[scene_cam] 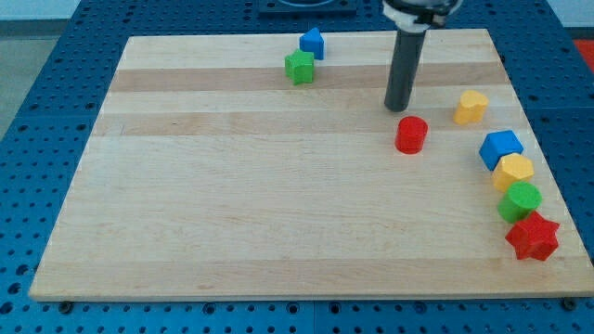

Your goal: Place the yellow heart above the red circle

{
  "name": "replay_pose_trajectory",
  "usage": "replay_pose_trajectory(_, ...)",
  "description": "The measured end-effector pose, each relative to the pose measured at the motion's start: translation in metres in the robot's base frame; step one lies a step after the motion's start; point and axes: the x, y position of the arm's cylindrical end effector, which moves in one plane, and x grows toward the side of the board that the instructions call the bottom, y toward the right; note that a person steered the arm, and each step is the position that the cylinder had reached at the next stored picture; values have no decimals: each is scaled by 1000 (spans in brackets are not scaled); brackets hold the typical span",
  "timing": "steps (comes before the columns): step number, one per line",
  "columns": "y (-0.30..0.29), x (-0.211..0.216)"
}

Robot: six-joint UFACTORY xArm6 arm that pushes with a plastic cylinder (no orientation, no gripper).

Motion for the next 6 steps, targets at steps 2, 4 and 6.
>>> replay_pose_trajectory(2,149,-35)
replay_pose_trajectory(4,80,25)
replay_pose_trajectory(6,43,66)
